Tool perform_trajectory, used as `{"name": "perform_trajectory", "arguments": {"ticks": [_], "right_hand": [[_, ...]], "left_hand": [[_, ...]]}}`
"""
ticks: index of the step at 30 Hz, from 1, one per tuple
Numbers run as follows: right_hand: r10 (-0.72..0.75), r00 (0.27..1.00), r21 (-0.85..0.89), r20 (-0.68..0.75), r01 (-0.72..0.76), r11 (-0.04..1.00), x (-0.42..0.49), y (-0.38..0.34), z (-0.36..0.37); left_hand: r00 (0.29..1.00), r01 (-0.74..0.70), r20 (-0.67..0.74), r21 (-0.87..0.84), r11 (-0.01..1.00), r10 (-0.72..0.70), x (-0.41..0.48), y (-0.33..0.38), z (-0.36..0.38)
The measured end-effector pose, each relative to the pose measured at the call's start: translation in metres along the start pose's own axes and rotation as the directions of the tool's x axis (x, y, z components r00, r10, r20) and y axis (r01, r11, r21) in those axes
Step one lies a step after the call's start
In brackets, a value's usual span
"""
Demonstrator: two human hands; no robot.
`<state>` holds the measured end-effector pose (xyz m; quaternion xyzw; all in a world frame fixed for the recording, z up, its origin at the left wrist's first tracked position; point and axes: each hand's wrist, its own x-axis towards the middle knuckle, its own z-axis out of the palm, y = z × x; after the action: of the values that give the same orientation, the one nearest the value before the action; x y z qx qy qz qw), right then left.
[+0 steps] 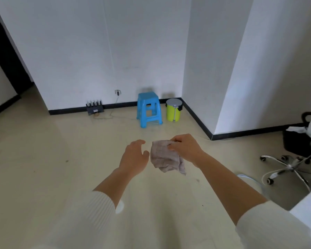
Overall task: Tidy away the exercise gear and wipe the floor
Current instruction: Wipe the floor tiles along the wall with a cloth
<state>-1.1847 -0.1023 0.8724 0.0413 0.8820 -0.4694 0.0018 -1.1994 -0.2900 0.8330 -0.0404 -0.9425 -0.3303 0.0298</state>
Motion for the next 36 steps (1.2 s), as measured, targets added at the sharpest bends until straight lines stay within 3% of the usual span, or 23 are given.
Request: {"name": "perform_trajectory", "arguments": {"ticks": [5,11,20,29,36], "right_hand": [[0.014,1.000,0.055,-0.002,-0.013,0.998,0.154,0.010,-0.030],[-0.029,1.000,-0.005,0.012,0.029,1.000,0.330,0.006,-0.062],[-0.028,0.999,-0.050,0.025,0.029,0.998,0.610,0.013,-0.039],[-0.006,1.000,-0.102,0.010,0.007,0.995,0.874,-0.016,-0.014],[0.004,1.000,-0.201,0.009,-0.002,0.980,1.070,-0.009,-0.006]], "left_hand": [[0.999,-0.037,-0.029,0.075,0.996,0.039,0.146,0.023,0.034],[0.998,-0.033,-0.046,0.219,0.975,0.044,0.301,0.035,0.053],[0.999,0.013,-0.052,0.368,0.930,0.006,0.569,-0.028,0.062],[0.999,0.011,0.032,0.397,0.918,-0.026,0.839,-0.075,0.059],[0.998,-0.029,0.055,0.364,0.931,0.010,1.023,-0.088,0.098]]}}
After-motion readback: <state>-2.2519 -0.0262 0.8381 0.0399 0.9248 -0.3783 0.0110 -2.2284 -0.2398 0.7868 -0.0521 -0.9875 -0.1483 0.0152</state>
